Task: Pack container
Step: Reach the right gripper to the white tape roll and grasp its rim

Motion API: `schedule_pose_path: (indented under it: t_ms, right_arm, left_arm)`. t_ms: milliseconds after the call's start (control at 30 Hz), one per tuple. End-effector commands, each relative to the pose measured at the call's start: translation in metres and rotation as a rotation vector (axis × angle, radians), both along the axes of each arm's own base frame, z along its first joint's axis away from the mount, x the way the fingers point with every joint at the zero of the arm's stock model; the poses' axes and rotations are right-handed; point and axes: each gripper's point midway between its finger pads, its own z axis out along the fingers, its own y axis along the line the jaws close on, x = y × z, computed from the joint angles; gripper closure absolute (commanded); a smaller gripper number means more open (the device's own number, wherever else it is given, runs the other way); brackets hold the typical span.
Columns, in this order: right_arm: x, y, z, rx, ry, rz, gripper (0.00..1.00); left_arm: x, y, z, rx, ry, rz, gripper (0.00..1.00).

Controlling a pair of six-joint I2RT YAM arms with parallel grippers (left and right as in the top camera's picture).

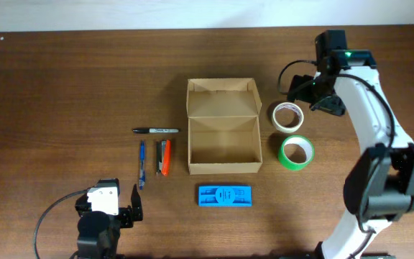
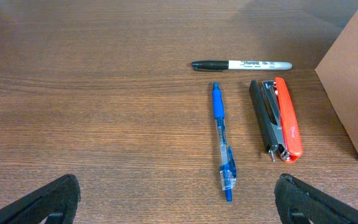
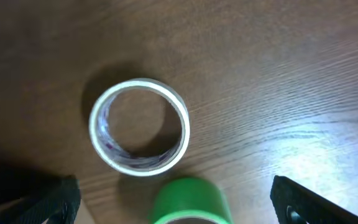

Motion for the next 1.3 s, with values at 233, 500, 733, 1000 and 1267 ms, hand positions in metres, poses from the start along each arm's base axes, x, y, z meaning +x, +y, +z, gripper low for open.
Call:
schedule_pose_path:
  t_ms: [233, 500, 733, 1000, 1267]
  right_arm:
    - [0.013, -0.001, -0.039, 0.013, 0.051, 0.001, 0.02]
    - [0.014, -0.003, -0.064, 0.015, 0.089, -0.005, 0.05]
    - [0.014, -0.007, -0.079, 0.023, 0.106, -0.017, 0.10]
    - [0.008, 0.004, -0.104, 0.109, 0.109, -0.019, 0.18]
    - [0.001, 0.008, -0.117, 0.132, 0.115, -0.034, 0.55]
  left_arm:
    - [0.000, 0.003, 0.000, 0.024, -0.005, 0.003, 0.00]
    - [0.000, 0.003, 0.000, 0.024, -0.005, 0.003, 0.00]
    - [0.000, 0.003, 0.000, 0.024, -0.005, 0.004, 0.00]
    - [0.000, 0.003, 0.000, 0.024, -0.005, 0.003, 0.00]
    - [0.000, 0.003, 0.000, 0.024, -0.004, 0.003, 0.00]
